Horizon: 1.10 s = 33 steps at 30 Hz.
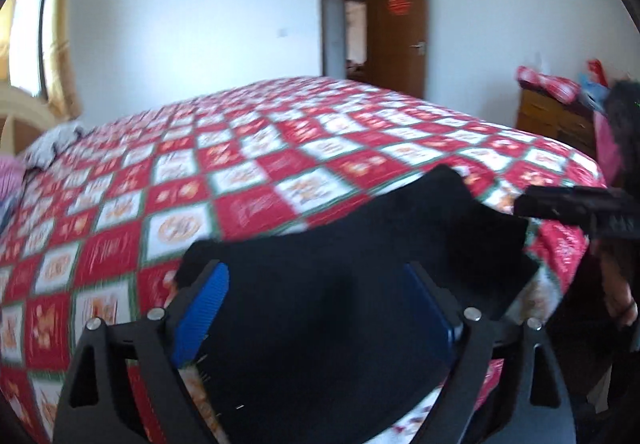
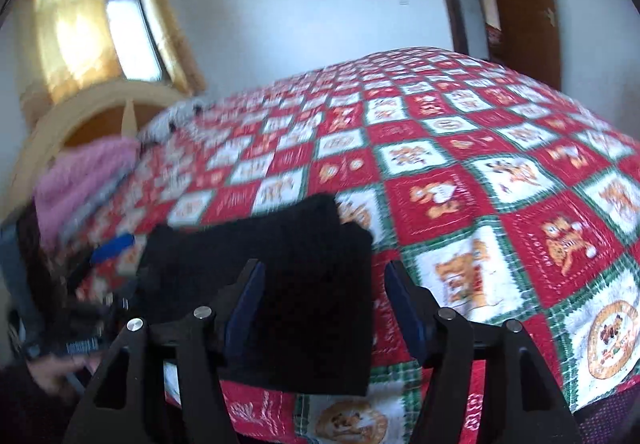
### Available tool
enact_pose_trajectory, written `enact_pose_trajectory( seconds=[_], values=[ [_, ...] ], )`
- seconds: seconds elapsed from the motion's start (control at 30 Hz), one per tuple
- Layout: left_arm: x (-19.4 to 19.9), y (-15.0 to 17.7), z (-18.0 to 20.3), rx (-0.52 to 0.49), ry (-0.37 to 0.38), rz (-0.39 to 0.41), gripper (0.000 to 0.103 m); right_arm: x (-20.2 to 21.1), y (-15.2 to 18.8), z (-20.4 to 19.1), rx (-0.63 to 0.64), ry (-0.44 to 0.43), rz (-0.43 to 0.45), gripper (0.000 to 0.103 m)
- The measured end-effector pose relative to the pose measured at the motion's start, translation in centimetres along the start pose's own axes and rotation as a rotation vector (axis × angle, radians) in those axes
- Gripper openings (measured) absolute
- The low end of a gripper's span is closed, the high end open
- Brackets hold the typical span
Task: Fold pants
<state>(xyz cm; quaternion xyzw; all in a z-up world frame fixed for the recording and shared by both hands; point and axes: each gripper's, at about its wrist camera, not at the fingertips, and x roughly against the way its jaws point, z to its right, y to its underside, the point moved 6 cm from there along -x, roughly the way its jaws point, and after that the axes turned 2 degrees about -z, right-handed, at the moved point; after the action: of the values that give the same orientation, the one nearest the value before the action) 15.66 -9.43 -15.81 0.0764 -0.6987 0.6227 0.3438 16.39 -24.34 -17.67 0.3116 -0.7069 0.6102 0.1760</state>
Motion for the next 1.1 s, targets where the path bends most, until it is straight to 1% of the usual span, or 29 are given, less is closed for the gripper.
enact_pose_trajectory(
  seconds=[0.03, 0.07, 0.13, 0.17, 0.2, 0.27, 0.37, 0.43, 0.5, 0.57, 0.73, 0.77, 0.83, 0.87, 0.93, 0.97, 1.0, 1.1],
  values=[
    [-0.6, 0.5, -0.8, 0.023, -0.014, -0.020, 0.091, -0.3, 0.3, -0.4, 0.026, 0.021, -0.012, 0.064],
    [-1.0, 0.9, -1.2, 0.036, -0.024, -0.032, 0.091, -0.8, 0.7, -0.6, 0.055, 0.063, -0.033, 0.064],
    [-1.3, 1.5, -1.9, 0.067, -0.029, -0.043, 0.091, -1.0, 1.2, -0.2, 0.065, 0.097, -0.061, 0.064],
    [-1.3, 1.7, -2.1, 0.080, -0.023, -0.042, 0.092, -1.0, 1.3, 0.2, 0.060, 0.115, -0.075, 0.060],
    [-1.4, 1.9, -2.2, 0.089, -0.020, -0.042, 0.093, -1.0, 1.5, 0.6, 0.054, 0.126, -0.085, 0.049],
    [-1.5, 1.9, -2.4, 0.101, -0.015, -0.035, 0.099, -1.3, 2.0, 1.6, 0.022, 0.123, -0.125, 0.039],
    [-2.1, 2.5, -2.6, 0.090, -0.027, -0.045, 0.100, -2.7, 3.5, 3.3, -0.034, 0.108, -0.220, 0.039],
    [-2.6, 3.0, -2.9, 0.097, -0.024, -0.058, 0.100, -2.9, 3.8, 3.9, -0.056, 0.100, -0.235, 0.039],
    [-2.7, 3.4, -3.3, 0.117, -0.012, -0.070, 0.101, -2.7, 3.9, 3.7, -0.032, 0.106, -0.244, 0.039],
    [-2.9, 3.7, -3.6, 0.144, 0.005, -0.080, 0.101, -2.6, 3.9, 3.1, 0.034, 0.131, -0.262, 0.040],
    [-2.9, 3.8, -3.5, 0.151, 0.002, -0.078, 0.101, -2.0, 2.8, 3.2, 0.018, 0.136, -0.259, 0.041],
    [-3.0, 3.9, -3.5, 0.151, 0.002, -0.078, 0.101, -1.7, 2.1, 3.2, 0.027, 0.157, -0.239, 0.042],
    [-3.0, 4.0, -3.5, 0.156, 0.005, -0.082, 0.102, -1.0, 0.4, 3.0, 0.037, 0.191, -0.192, 0.049],
    [-3.1, 4.0, -3.5, 0.157, 0.006, -0.083, 0.101, -0.6, -0.8, 2.9, 0.029, 0.186, -0.157, 0.054],
    [-3.2, 4.1, -3.5, 0.159, 0.007, -0.085, 0.102, -0.3, -2.5, 2.2, 0.016, 0.159, -0.108, 0.055],
    [-3.2, 4.1, -3.5, 0.160, 0.008, -0.085, 0.102, -0.7, -3.5, 1.7, 0.021, 0.149, -0.084, 0.055],
    [-3.1, 4.2, -3.5, 0.160, 0.008, -0.085, 0.101, -1.2, -4.1, 1.3, 0.030, 0.153, -0.079, 0.055],
    [-3.2, 4.2, -3.5, 0.158, 0.010, -0.086, 0.101, -3.6, -5.1, 0.0, 0.063, 0.135, -0.104, 0.055]
  ],
)
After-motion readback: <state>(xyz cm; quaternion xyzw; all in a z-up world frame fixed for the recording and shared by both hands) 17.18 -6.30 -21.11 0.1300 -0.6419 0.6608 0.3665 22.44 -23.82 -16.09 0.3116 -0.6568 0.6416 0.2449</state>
